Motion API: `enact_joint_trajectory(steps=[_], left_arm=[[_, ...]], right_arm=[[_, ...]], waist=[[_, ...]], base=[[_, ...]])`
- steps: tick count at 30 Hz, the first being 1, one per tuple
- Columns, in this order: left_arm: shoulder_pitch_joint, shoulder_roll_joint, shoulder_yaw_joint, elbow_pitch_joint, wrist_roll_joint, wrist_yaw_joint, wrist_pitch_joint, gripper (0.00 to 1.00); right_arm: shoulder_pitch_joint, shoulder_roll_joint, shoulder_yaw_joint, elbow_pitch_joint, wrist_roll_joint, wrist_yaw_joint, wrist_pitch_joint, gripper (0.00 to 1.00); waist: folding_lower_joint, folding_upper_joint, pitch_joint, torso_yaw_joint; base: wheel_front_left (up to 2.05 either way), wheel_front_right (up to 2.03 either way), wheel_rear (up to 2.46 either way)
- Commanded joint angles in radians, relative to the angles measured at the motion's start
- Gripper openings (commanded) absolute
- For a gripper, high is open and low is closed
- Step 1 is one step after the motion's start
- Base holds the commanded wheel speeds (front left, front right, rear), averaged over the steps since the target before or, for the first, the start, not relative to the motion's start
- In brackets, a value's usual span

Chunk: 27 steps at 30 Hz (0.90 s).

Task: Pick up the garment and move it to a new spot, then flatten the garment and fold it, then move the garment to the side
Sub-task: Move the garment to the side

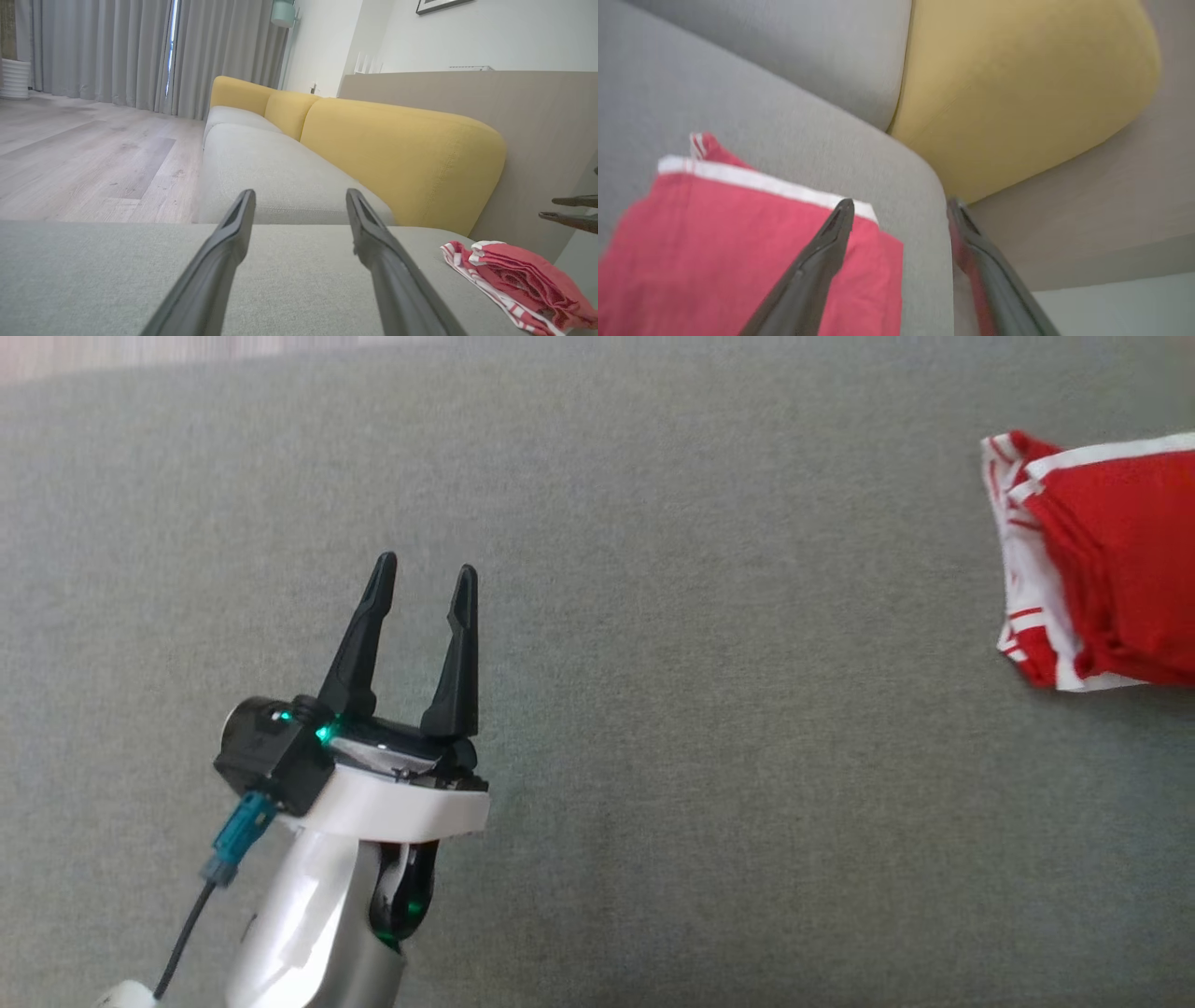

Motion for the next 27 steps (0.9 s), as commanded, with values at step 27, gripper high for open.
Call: enact_joint_trajectory(steps=[27], left_arm=[[0.18, 0.006, 0.145, -0.011, -0.075, 0.006, -0.008, 1.0]], right_arm=[[0.579, 0.716, -0.473, -0.553, -0.067, 0.004, -0.388, 1.0]], waist=[[0.0, 0.0, -0.22, 0.0]], base=[[0.0, 0.0, 0.0]])
